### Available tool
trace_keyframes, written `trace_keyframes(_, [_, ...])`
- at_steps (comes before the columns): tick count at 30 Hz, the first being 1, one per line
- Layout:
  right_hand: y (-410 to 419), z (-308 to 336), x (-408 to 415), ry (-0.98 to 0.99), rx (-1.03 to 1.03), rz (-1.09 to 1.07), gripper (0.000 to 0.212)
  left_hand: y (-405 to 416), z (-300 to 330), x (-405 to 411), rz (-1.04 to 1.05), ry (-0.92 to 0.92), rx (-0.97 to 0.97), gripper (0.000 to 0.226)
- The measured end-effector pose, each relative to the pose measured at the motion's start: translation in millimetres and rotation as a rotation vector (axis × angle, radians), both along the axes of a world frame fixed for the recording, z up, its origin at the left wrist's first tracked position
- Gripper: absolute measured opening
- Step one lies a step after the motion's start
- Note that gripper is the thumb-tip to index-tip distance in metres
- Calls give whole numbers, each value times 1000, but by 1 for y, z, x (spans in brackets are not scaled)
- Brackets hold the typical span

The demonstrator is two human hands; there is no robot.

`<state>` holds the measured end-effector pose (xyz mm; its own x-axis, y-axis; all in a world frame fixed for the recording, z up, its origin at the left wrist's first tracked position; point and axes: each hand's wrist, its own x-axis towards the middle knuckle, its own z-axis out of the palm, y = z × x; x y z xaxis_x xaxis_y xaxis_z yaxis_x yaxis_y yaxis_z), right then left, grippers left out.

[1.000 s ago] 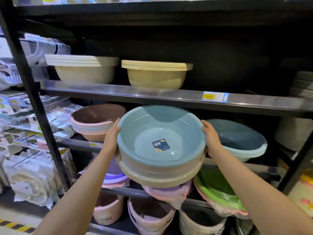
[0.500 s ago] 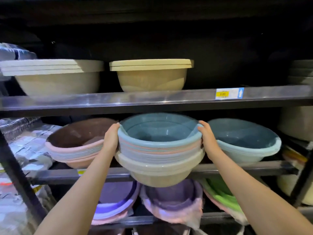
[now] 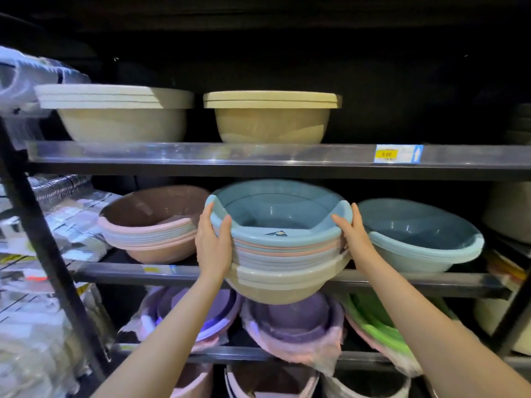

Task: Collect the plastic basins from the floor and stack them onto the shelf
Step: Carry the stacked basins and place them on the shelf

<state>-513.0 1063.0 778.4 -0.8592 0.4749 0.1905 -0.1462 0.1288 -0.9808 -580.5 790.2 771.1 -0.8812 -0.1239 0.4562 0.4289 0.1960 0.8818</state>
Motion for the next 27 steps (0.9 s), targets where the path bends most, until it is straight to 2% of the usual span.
trace_keyframes(5, [0, 2, -10, 59, -79, -66, 71, 6, 9, -6, 8, -61, 63, 56])
trace_keyframes(14, [21, 10, -67, 75, -110, -160, 70, 34, 28, -85, -76, -52, -15, 43])
trace_keyframes(18, [33, 7, -96, 108, -132, -190, 67, 50, 14, -119, -129, -97, 47, 52])
trace_keyframes(23, [43, -35, -116, 139, -136, -208, 60, 63, -29, -138, -119, -80, 56, 42])
trace_keyframes(27, [46, -50, -122, 144, -111, -173, 68, 67, -40, -146, -105, -88, 2, 51])
